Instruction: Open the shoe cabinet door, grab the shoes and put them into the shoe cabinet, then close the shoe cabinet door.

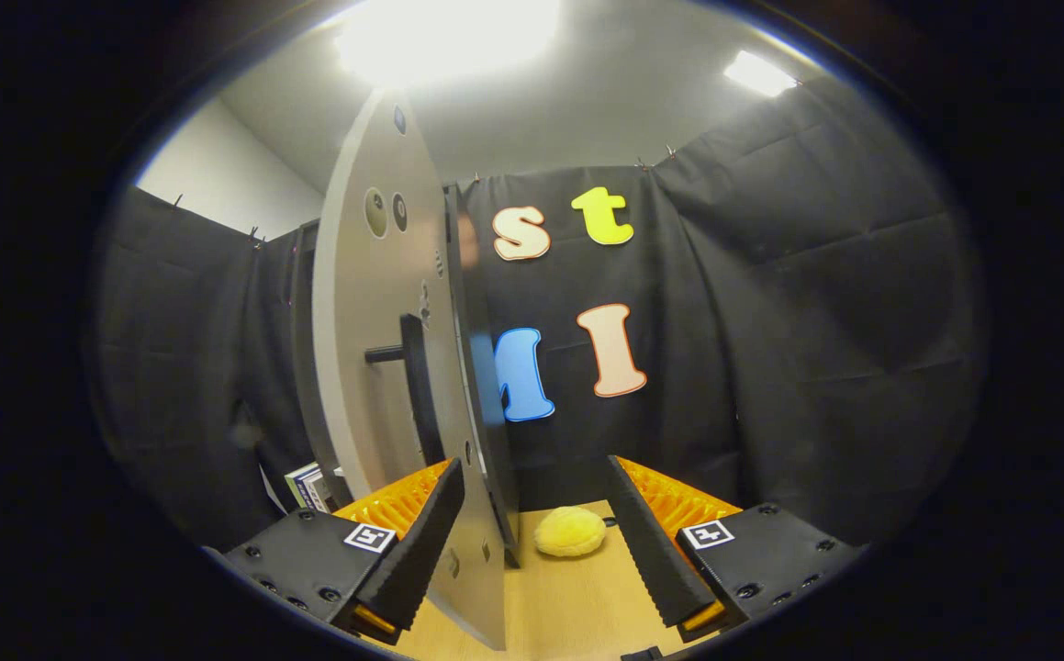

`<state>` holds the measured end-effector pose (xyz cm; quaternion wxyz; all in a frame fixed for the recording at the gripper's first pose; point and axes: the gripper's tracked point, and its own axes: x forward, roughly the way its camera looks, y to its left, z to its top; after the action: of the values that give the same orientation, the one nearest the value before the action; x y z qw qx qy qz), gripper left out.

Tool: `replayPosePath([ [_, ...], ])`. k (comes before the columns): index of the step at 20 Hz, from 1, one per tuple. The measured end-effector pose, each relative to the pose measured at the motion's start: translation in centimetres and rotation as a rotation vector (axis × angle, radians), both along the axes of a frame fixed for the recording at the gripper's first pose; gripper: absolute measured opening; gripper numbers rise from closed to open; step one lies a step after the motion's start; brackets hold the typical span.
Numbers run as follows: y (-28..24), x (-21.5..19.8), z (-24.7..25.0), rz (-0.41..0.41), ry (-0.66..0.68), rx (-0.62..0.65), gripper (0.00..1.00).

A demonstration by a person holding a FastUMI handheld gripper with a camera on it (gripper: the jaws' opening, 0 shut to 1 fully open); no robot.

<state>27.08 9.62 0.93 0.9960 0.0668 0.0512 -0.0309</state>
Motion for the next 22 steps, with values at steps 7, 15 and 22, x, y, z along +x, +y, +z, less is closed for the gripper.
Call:
replayPosePath([
  [7, 0.2, 3.2, -1.3, 0.052, 0.04, -0.031, 0.89],
  [15, 3.0, 5.2, -0.4, 0.145, 0.009, -0.018, 0.02],
  [22, 4.3, 5.3, -0.2, 0.171, 0.028, -0.121, 0.02],
])
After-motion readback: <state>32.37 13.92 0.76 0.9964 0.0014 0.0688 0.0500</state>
